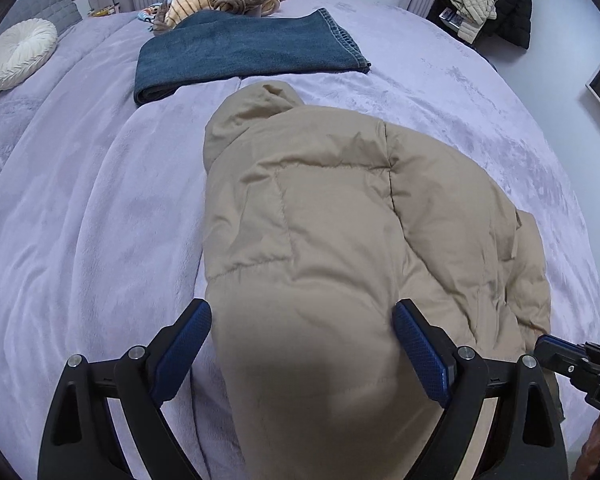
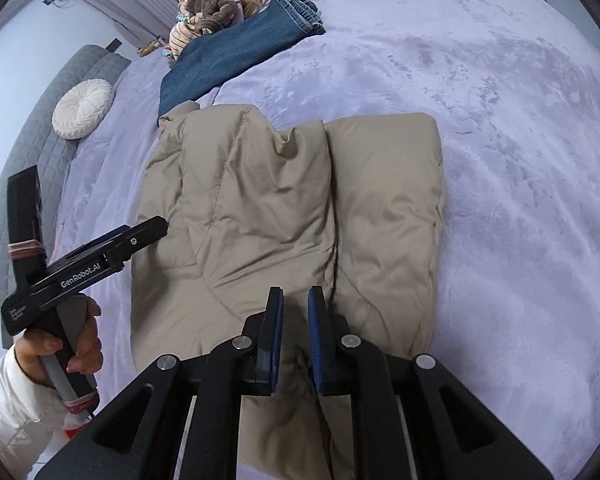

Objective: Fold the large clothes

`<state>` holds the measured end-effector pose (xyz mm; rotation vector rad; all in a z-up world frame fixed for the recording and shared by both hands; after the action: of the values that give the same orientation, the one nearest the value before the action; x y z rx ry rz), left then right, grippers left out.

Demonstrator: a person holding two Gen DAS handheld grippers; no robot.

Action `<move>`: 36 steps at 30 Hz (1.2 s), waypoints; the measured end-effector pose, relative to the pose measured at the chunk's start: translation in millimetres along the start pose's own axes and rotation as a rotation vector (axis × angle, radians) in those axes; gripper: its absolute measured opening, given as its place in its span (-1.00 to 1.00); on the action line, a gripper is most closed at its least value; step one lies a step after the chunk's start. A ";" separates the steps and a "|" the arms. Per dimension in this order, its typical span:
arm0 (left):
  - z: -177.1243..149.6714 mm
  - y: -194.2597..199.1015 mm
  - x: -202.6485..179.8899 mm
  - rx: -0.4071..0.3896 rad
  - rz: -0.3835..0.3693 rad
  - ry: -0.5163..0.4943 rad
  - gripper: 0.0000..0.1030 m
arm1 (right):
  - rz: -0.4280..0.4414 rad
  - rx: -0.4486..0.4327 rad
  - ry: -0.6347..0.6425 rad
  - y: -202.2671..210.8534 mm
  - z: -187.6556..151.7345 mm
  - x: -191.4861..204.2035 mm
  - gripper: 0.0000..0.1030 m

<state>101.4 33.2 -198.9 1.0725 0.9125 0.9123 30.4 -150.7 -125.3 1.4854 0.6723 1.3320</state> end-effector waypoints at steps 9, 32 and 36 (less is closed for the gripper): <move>-55.8 13.8 9.5 0.060 0.018 0.026 0.99 | -0.018 0.061 -0.064 -6.6 -50.0 -2.2 -0.73; -112.5 53.4 14.0 0.040 0.090 0.071 0.99 | -0.095 0.141 -0.134 -25.1 -64.6 -16.0 -0.71; -118.8 58.6 14.7 0.032 0.088 0.113 0.99 | -0.088 0.144 -0.116 -14.9 -66.5 -9.7 -0.67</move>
<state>-12.6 96.4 -171.0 1.1040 0.9820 1.0427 -31.9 -133.9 -149.0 1.6158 0.7622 1.1416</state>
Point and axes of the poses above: each gripper's, at about its wrist camera, not at the fingertips, and y roughly against the way its jaws point, x to its left, z to its top, the point moved 4 cm from there along -y, roughly the way its jaws point, and after that the axes turned 12 degrees about x, right-handed, at the moved point
